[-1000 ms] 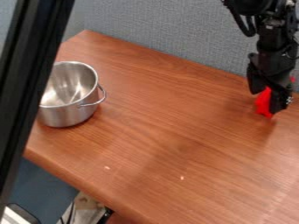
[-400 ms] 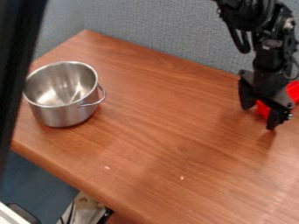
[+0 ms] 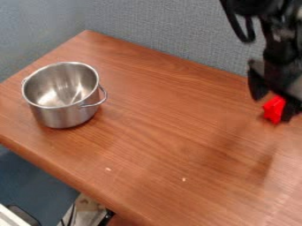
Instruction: Move the red object from the metal pot to the table
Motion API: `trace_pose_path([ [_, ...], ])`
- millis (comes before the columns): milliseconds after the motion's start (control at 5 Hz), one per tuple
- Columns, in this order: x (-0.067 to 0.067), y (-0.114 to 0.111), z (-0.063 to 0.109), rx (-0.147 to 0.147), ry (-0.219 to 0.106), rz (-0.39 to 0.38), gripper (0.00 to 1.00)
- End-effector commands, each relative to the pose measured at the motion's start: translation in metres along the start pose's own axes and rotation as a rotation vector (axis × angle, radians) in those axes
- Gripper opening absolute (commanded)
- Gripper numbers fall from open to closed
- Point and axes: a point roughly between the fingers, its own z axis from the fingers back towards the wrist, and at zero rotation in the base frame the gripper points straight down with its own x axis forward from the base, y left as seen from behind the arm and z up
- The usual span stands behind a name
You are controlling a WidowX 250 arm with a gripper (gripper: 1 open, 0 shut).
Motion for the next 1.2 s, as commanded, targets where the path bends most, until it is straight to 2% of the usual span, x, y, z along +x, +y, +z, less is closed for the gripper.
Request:
trace_pose_path([
  [0, 0.009, 0.02, 0.041, -0.009, -0.088, -0.045, 1.0],
  [200, 0.018, 0.014, 0.039, 0.006, -0.073, -0.036, 1.0],
  [400, 0.037, 0.005, 0.029, 0.022, -0.044, -0.039, 1.0],
  [600, 0.031, 0.018, 0.026, 0.064, -0.04, -0.034, 1.0],
  [800, 0.019, 0.036, 0.025, 0.104, -0.031, -0.024, 1.0],
  [1000, 0.02, 0.046, 0.032, 0.15, -0.051, -0.013, 1.0],
])
